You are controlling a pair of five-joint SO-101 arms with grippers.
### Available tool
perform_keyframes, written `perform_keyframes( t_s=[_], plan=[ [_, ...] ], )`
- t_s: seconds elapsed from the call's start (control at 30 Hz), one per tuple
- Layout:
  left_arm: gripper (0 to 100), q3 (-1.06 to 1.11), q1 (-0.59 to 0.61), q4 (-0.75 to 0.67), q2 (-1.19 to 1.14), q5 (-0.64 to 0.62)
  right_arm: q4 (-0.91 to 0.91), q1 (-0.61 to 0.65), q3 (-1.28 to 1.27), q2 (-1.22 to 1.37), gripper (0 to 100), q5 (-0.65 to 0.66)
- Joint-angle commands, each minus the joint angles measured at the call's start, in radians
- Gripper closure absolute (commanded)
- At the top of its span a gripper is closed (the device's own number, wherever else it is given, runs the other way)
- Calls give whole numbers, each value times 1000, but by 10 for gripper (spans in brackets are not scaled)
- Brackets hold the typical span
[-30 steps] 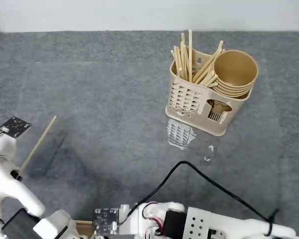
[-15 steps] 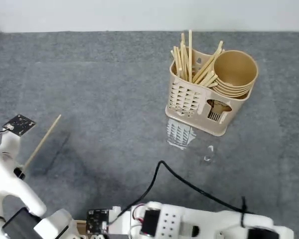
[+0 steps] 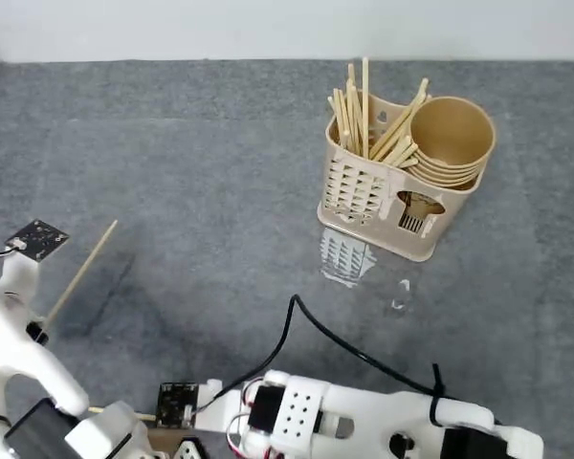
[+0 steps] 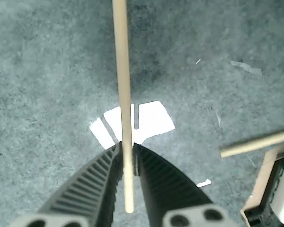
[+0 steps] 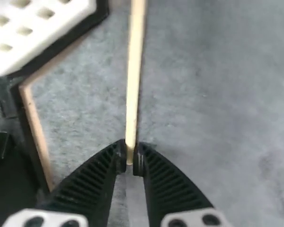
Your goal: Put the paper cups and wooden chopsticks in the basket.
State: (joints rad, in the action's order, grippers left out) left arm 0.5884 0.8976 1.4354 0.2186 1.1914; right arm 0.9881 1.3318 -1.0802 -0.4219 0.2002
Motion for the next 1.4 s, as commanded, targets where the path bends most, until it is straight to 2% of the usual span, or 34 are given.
perform_keyframes(
  t_s=[0.0,0.23,0.3,0.43,0.53,0.73,0.83,0.93,1.13,1.37],
  plan=[
    [987,-47,-5,-3,12,-6,-4,-73,43,-4,991,-2],
    [987,-48,-11,-2,14,-6,177,-239,141,-36,991,5],
    [987,-54,-14,-2,14,-6,246,-305,186,-93,991,44],
    [987,-108,-34,84,14,-6,337,-440,245,-259,991,84],
    [987,-154,-46,144,14,-6,364,-518,269,-392,991,84],
    [987,-165,-57,153,14,-8,335,-673,318,-564,991,75],
    [987,-163,-52,153,14,-8,237,-786,341,-588,991,63],
    [987,-163,-51,153,14,-8,65,-886,342,-587,991,6],
    [987,-163,-51,153,14,-8,-311,-1004,336,-576,991,-64],
    [987,-162,-49,153,8,-8,-676,-1138,336,-318,991,-81]
  ],
)
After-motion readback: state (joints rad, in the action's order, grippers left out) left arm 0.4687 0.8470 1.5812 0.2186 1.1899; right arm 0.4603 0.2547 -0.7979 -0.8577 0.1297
